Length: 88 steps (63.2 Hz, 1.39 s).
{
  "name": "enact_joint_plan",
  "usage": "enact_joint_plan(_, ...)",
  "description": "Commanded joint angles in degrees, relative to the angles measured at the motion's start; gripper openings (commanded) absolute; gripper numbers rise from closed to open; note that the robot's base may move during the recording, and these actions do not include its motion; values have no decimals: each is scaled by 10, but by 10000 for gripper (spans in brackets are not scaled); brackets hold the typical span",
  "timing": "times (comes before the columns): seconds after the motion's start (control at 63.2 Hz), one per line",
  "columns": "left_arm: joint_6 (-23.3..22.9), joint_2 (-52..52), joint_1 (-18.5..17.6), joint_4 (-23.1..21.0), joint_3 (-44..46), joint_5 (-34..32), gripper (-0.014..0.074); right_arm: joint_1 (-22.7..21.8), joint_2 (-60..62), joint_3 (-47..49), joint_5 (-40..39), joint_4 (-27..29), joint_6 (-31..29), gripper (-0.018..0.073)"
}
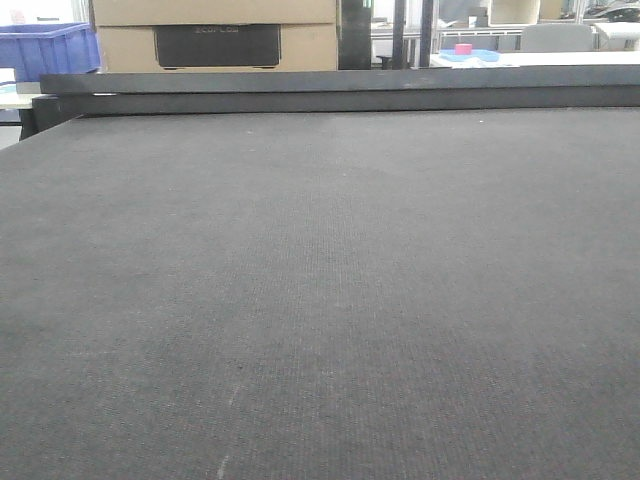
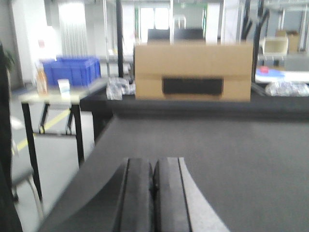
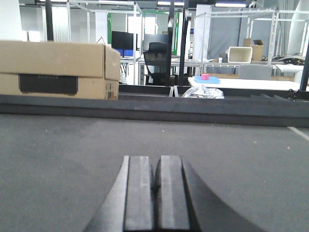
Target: Place valve from conveyor to right shelf box
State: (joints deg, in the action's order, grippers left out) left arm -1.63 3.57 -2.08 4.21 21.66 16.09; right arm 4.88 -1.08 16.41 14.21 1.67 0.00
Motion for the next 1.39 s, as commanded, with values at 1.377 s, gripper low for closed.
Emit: enact_joint_plan(1.377, -1, 644, 1, -9, 472, 416, -111, -2, -777, 497, 558, -6, -15, 157)
